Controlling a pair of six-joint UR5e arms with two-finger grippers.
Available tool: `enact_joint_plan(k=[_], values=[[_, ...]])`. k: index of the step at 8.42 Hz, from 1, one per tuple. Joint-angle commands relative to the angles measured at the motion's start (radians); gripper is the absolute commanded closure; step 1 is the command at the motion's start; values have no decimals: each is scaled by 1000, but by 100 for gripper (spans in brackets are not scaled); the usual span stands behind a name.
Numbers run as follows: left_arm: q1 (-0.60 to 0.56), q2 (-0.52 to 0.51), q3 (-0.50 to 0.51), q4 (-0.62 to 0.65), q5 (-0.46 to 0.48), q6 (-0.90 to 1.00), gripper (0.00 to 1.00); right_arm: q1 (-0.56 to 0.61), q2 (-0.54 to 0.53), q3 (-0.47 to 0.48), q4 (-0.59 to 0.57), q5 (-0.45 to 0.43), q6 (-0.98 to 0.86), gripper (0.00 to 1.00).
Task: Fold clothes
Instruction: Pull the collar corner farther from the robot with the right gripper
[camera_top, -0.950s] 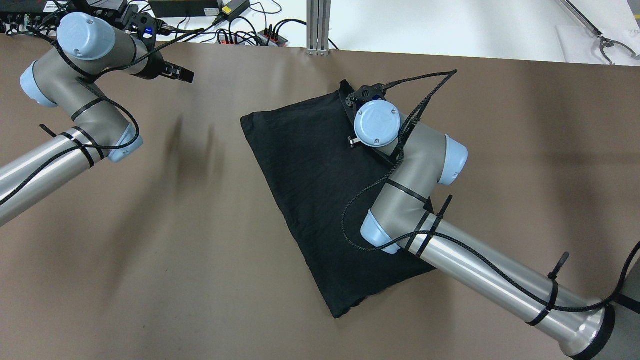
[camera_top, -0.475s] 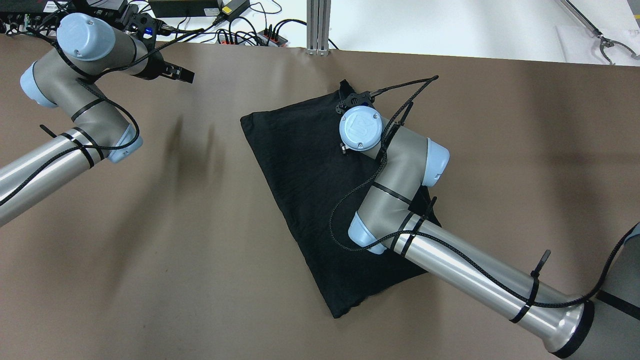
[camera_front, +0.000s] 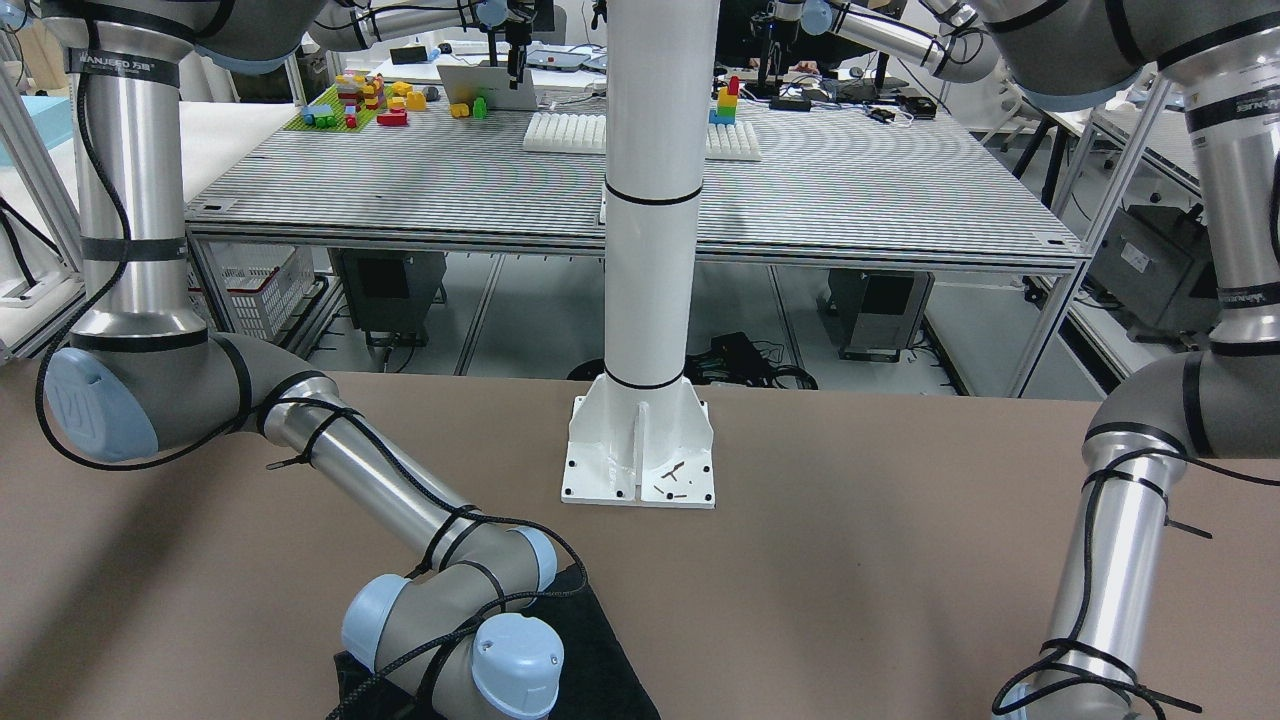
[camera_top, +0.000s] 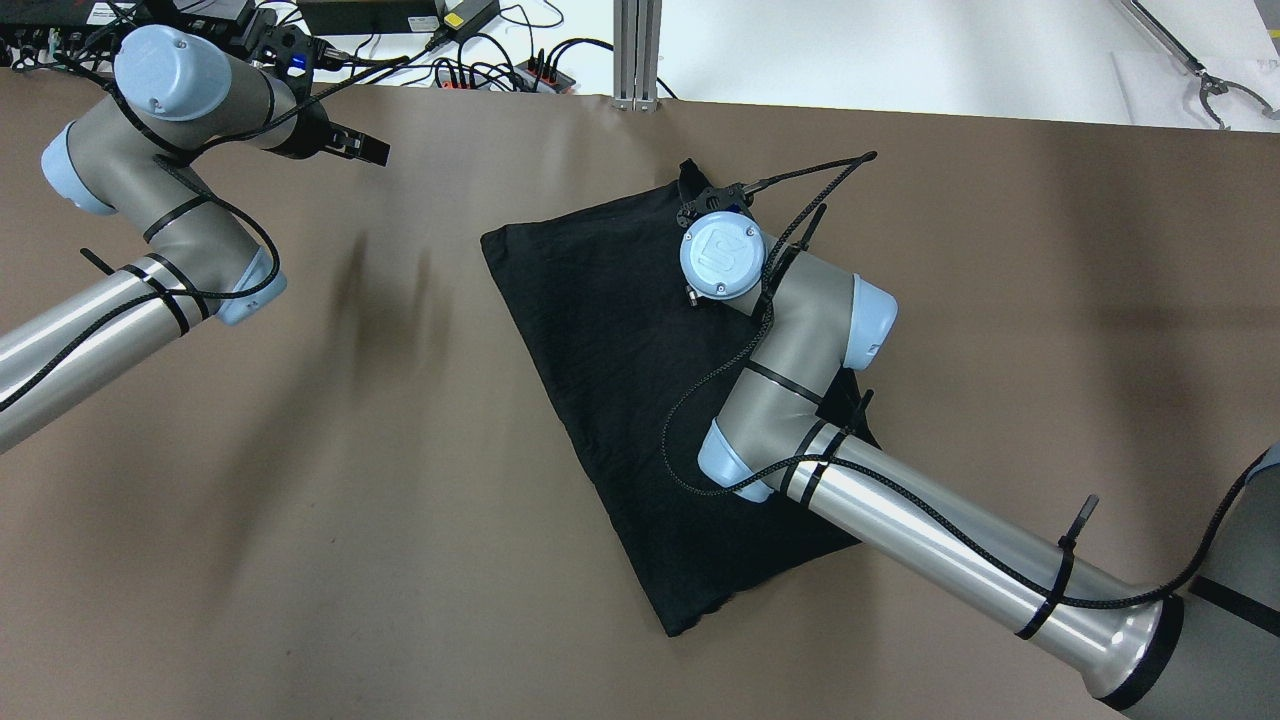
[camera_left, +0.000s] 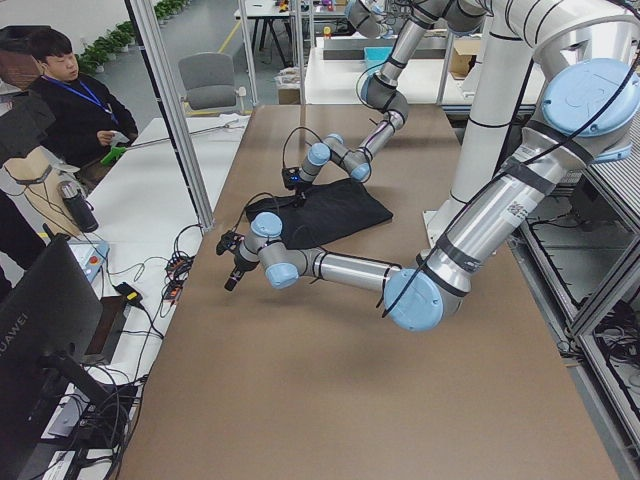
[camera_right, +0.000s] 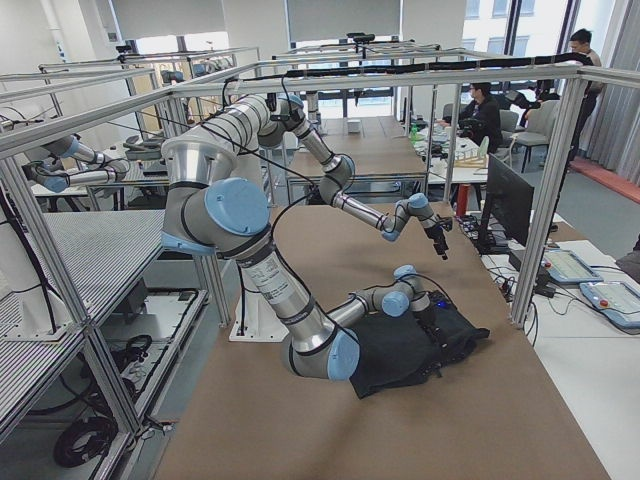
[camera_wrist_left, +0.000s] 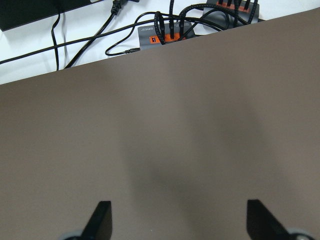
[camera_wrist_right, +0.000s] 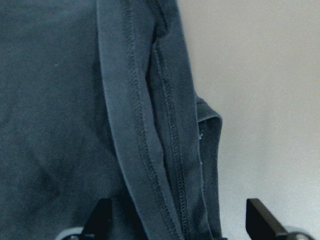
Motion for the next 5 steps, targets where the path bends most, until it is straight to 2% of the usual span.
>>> enact_joint_plan(k=[1,5], values=[[0,0,0,0,0,-1,5,34,-21,-10,1,-2,-9,6],[0,3,0,-1,0,-1,5,106,-95,-10,20,-2,-44,6]])
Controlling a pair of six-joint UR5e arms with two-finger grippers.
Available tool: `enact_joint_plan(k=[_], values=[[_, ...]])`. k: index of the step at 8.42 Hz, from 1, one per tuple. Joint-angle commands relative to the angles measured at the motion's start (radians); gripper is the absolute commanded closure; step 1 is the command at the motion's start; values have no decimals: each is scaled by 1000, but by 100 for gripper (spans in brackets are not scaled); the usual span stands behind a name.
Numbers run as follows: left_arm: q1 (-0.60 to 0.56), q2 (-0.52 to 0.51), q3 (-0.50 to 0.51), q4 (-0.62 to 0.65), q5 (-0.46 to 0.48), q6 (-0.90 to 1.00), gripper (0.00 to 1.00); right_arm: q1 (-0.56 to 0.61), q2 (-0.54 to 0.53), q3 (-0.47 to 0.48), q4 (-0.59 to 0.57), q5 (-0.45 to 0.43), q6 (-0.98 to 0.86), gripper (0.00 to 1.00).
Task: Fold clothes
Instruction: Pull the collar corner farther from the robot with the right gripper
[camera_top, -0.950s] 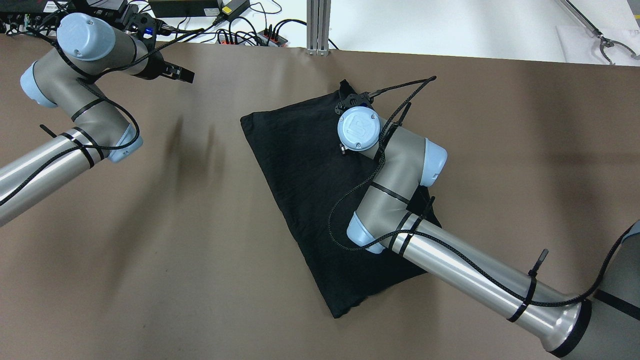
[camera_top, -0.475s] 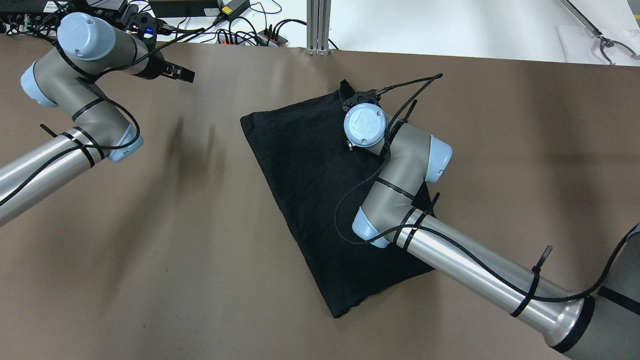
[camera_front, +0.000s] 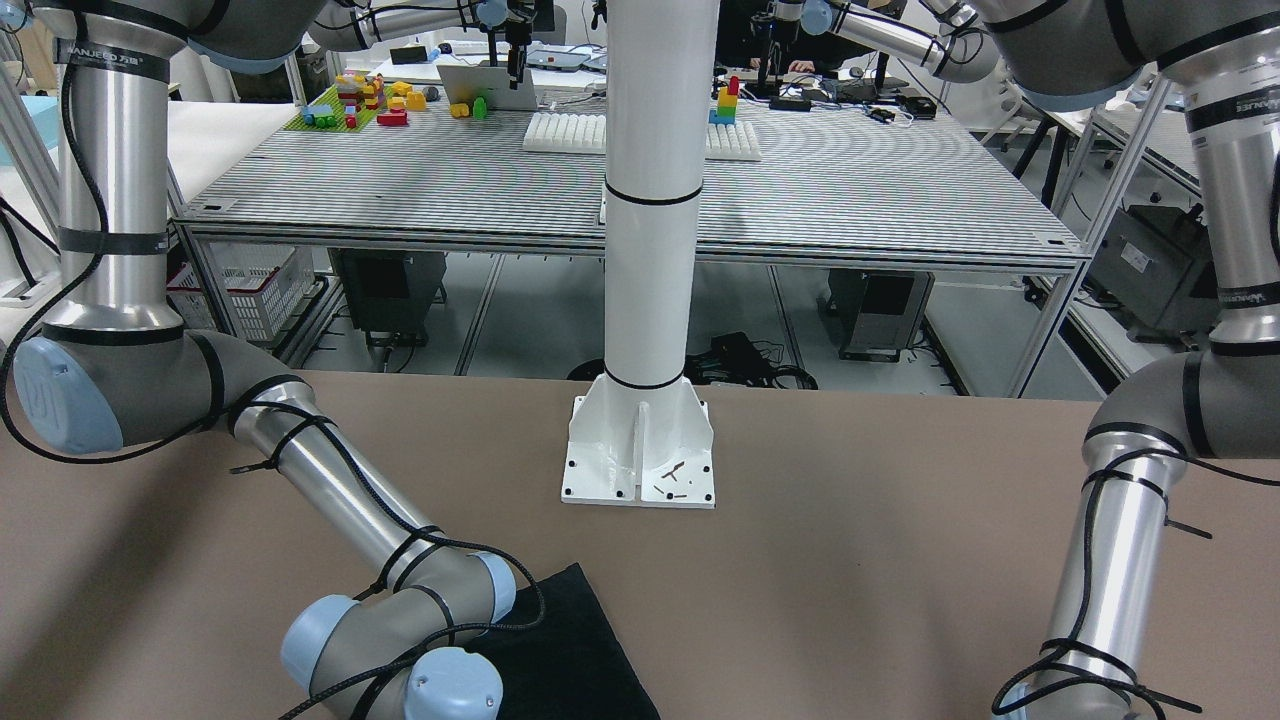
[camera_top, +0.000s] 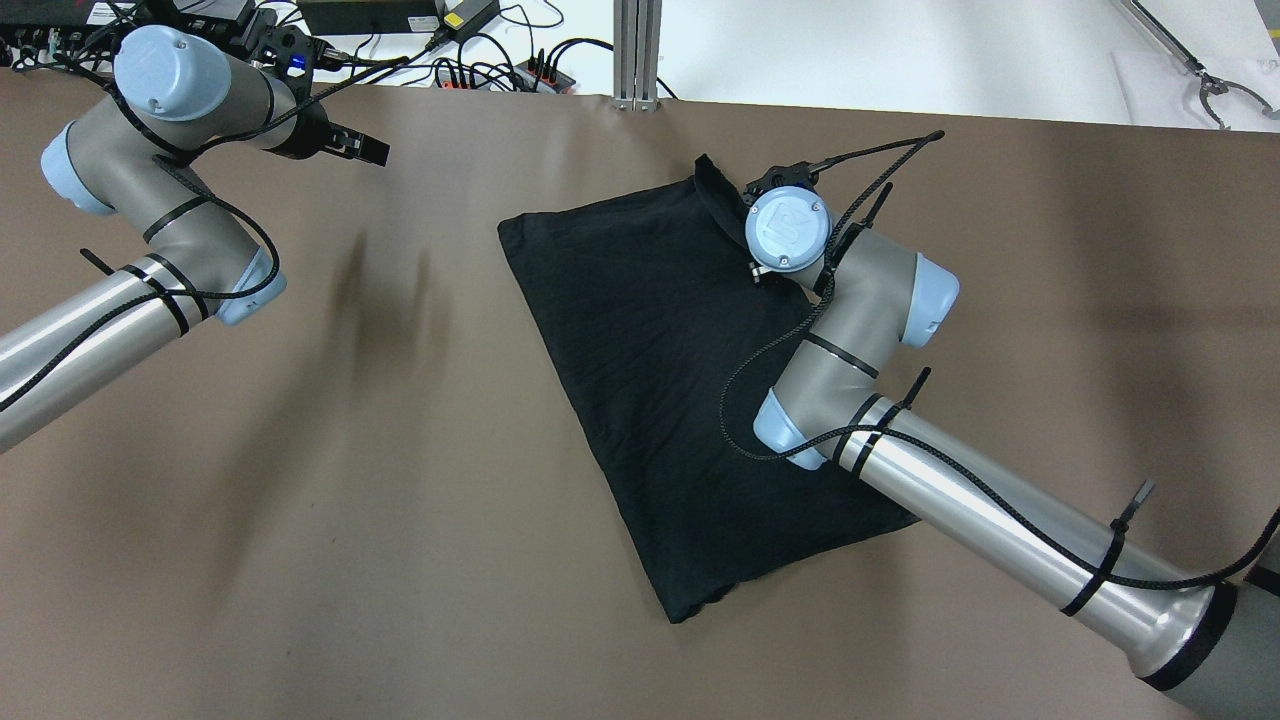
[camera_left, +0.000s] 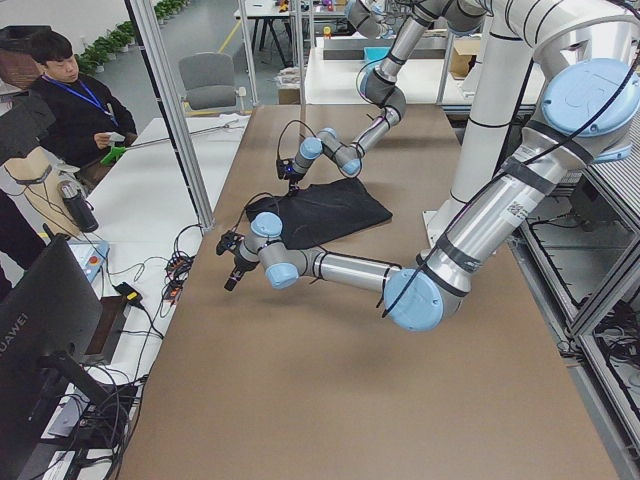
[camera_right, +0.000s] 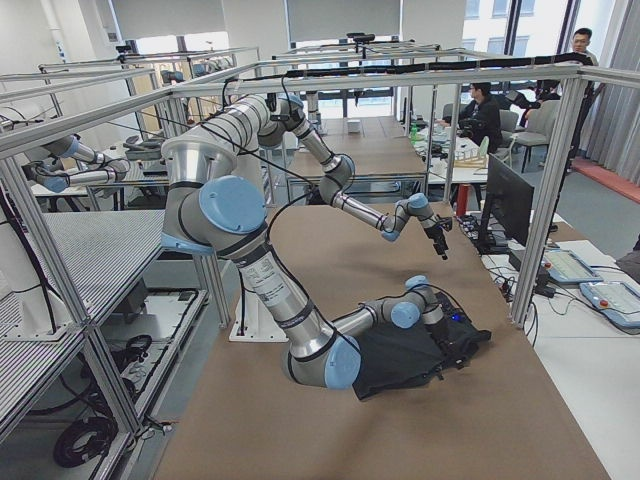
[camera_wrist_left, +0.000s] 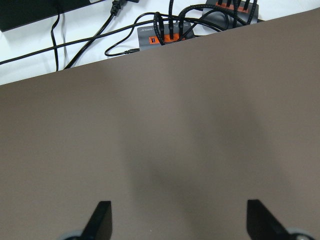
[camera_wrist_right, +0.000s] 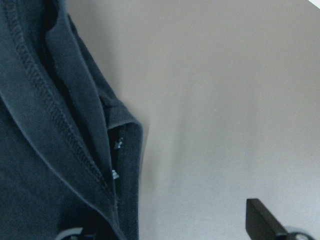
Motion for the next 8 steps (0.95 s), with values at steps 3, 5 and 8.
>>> enact_joint_plan(k=[3,5,8], values=[[0,0,0,-4,-12,-1,5,47,-48,10,53,5,-19,6],[0,2,0,-5,-12,-1,5,55,-35,13,67,9,-8,6],[0,3,0,-12,-14,-3,5,47,38,-8,61,11,4,6]])
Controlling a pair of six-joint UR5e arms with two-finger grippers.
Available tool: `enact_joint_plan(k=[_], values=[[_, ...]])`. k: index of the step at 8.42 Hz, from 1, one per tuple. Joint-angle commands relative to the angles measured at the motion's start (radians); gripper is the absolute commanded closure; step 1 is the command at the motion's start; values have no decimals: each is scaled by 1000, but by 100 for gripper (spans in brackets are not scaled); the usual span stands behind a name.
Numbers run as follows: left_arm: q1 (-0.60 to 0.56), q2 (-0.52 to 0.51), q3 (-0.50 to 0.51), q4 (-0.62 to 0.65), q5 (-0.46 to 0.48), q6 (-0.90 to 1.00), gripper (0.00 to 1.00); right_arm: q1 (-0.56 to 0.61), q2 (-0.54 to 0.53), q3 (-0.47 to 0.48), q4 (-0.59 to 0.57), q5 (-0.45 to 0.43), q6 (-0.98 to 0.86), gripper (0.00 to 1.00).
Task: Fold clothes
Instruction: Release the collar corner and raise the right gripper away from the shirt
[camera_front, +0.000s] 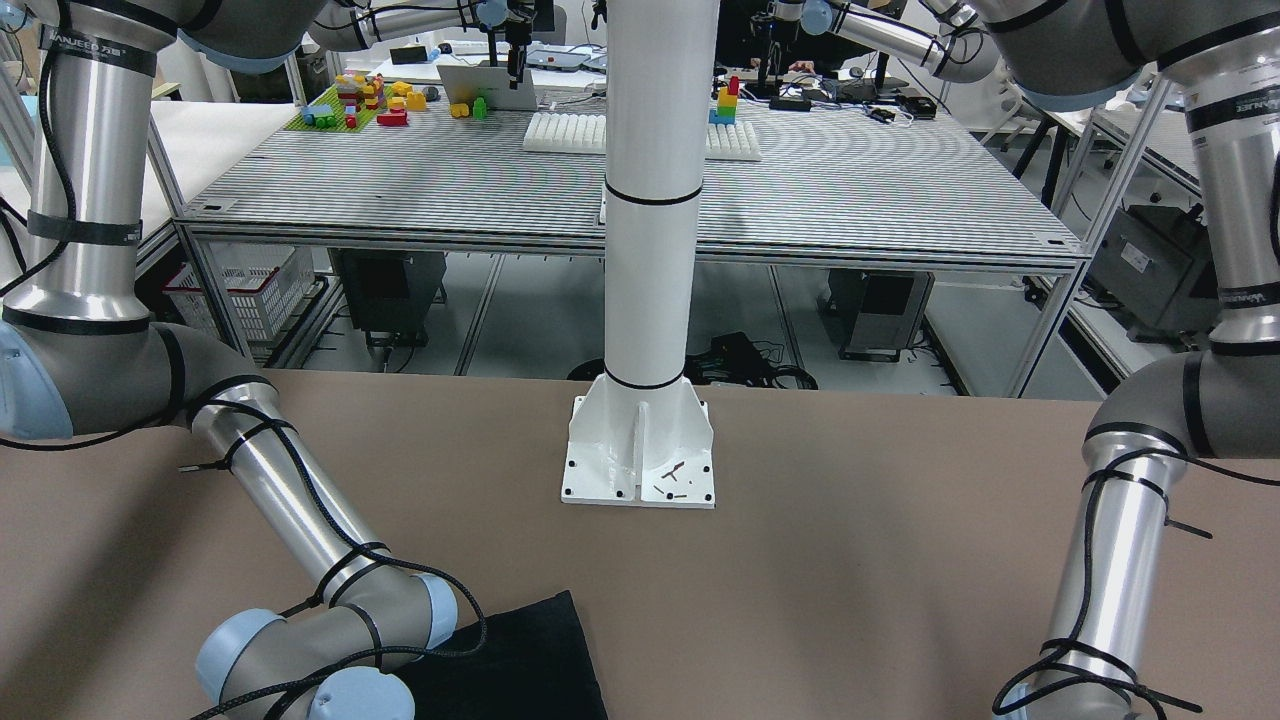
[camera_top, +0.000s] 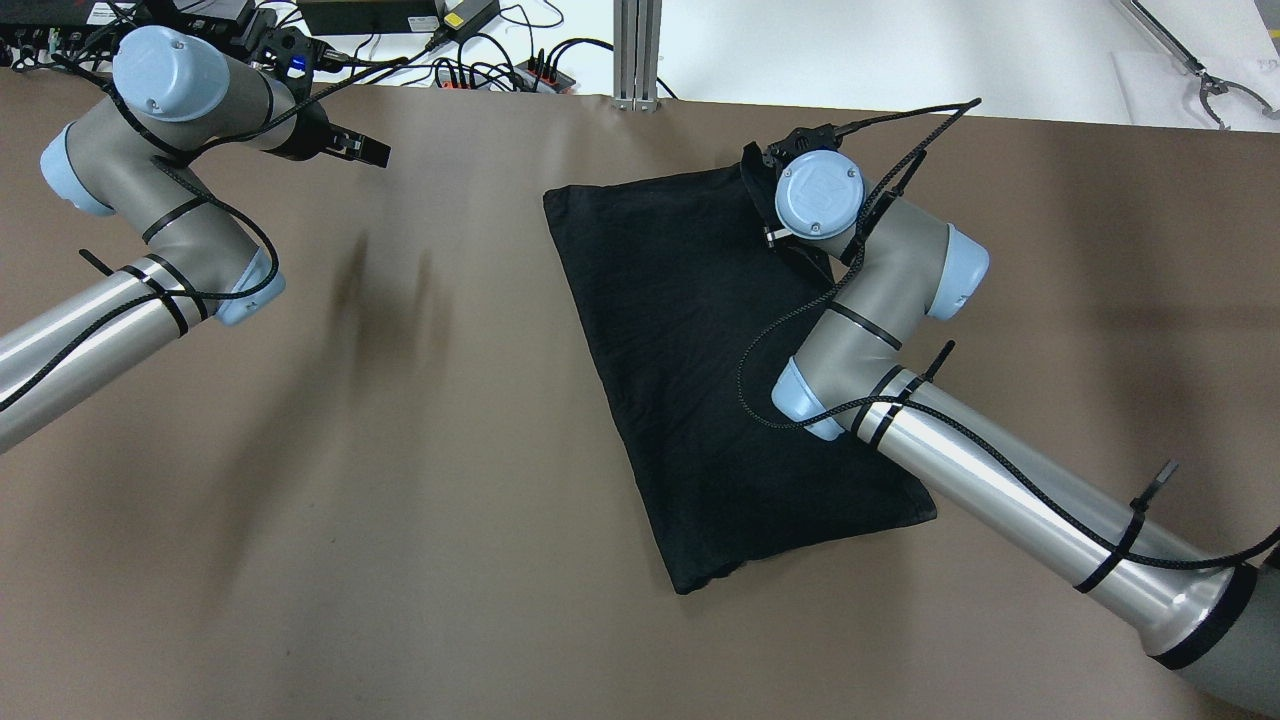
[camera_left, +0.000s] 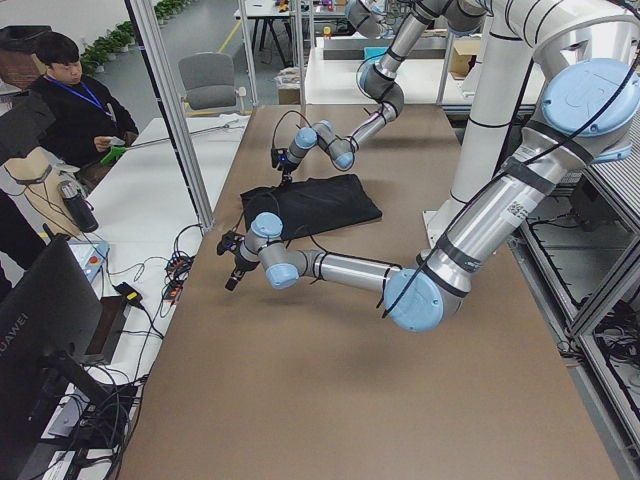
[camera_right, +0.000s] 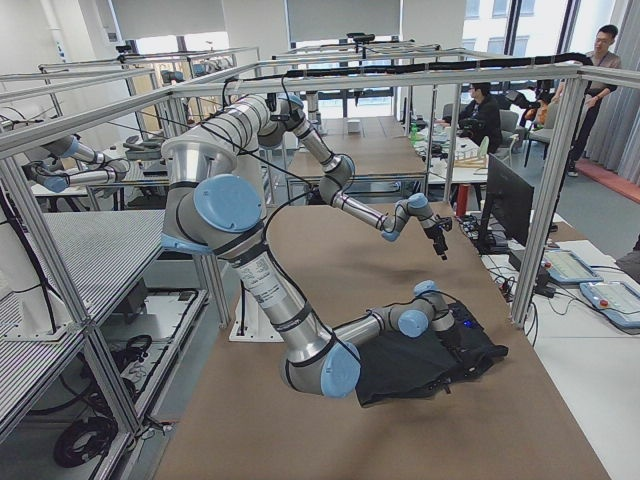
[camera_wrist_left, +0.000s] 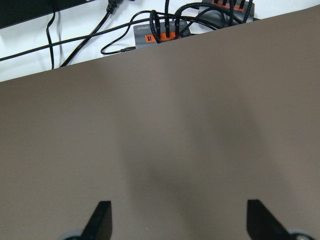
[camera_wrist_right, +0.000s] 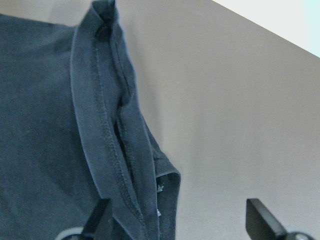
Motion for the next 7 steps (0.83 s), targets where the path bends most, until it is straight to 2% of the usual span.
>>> enact_joint_plan(k=[1,5,7], values=[[0,1,-2,-3,-2,0,5,-11,47,-37,-2,1,6,6],[-2,15,-32,0,-3,0,5,-45,82,-86,4,-4,63,6],[0,18,-32,0,-3,0,5,-45,96,-142,26,-10,63,6]])
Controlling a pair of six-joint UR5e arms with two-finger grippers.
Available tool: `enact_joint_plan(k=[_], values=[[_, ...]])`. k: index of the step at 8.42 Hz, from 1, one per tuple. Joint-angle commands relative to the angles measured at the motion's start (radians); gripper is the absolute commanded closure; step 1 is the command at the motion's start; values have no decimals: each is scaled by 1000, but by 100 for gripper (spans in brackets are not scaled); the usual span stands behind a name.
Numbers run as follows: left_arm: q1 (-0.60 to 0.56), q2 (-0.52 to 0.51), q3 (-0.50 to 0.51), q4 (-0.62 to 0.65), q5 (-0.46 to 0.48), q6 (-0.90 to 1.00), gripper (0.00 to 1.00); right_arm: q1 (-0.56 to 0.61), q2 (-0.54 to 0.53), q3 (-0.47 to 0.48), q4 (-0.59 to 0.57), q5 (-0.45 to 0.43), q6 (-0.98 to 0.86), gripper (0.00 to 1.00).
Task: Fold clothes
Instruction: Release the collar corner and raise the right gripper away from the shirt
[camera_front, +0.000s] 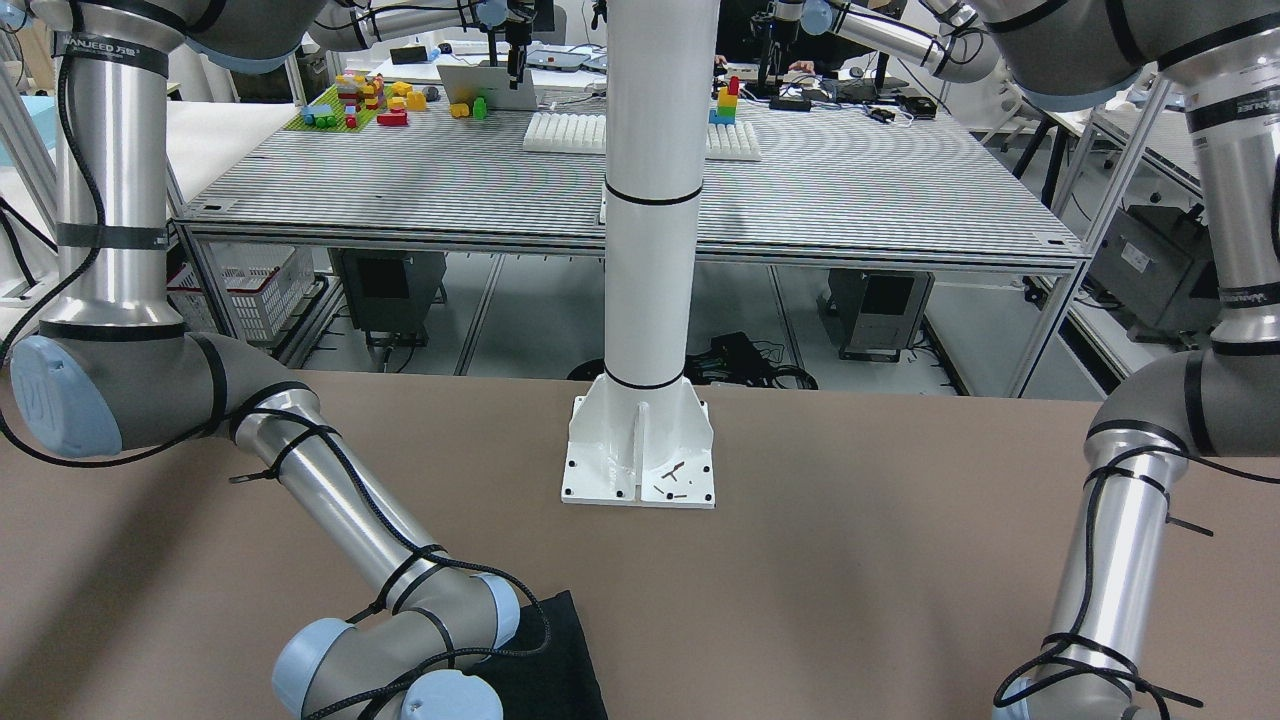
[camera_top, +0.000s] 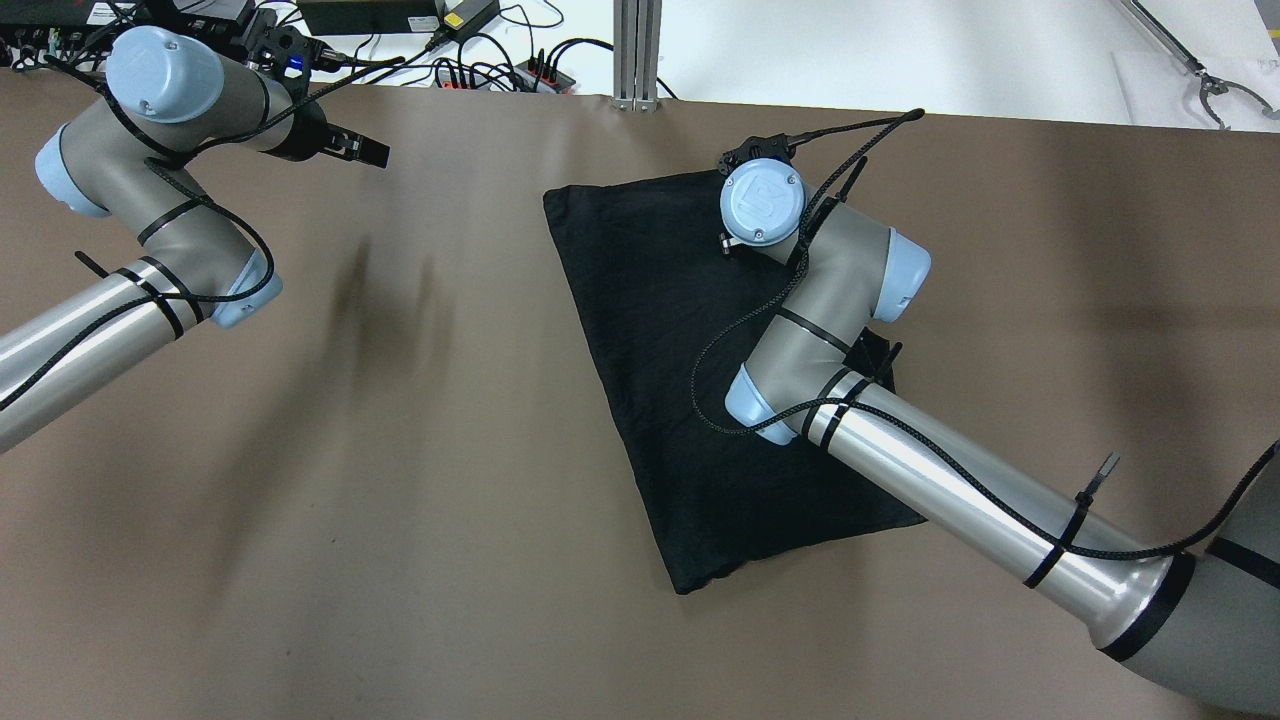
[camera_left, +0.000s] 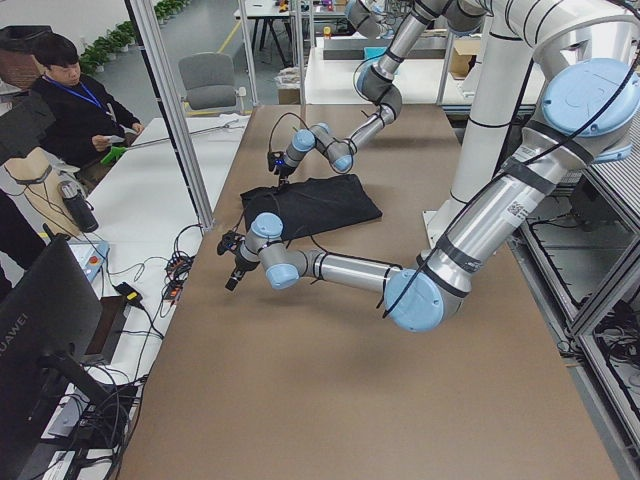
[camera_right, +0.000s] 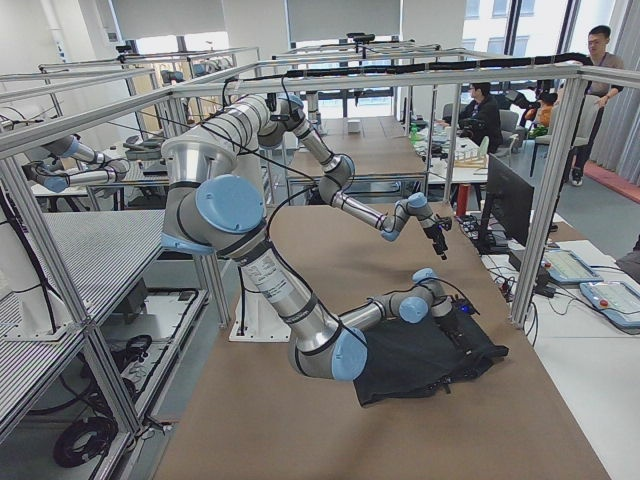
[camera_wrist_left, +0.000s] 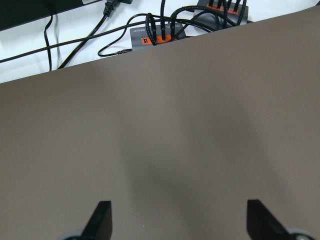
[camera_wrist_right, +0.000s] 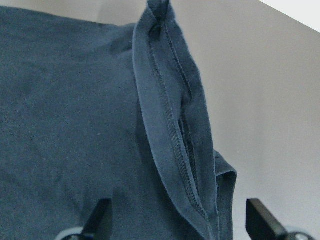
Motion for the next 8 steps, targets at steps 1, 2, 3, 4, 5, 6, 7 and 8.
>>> enact_joint_plan(k=[1,2,3,4,5,6,7,8], values=[[0,5,-4,2,0,0,5,-2,11,-73,47,-14,5,6],[0,5,-3,2,0,0,5,0,10,-73,49,-15,5,6],[0,5,-3,2,0,0,5,7,8,-82,49,-22,4,6],[0,5,-3,2,0,0,5,21,8,-88,49,-22,4,6],[0,5,-3,0,0,2,5,42,8,-93,49,-20,-3,6],[0,8,-3,0,0,2,5,67,8,-99,51,-20,-3,6],[0,8,-4,0,0,2,5,87,-1,-105,51,-22,-3,6],[0,15,-4,-2,1,2,5,108,-21,-110,60,-20,-3,6]])
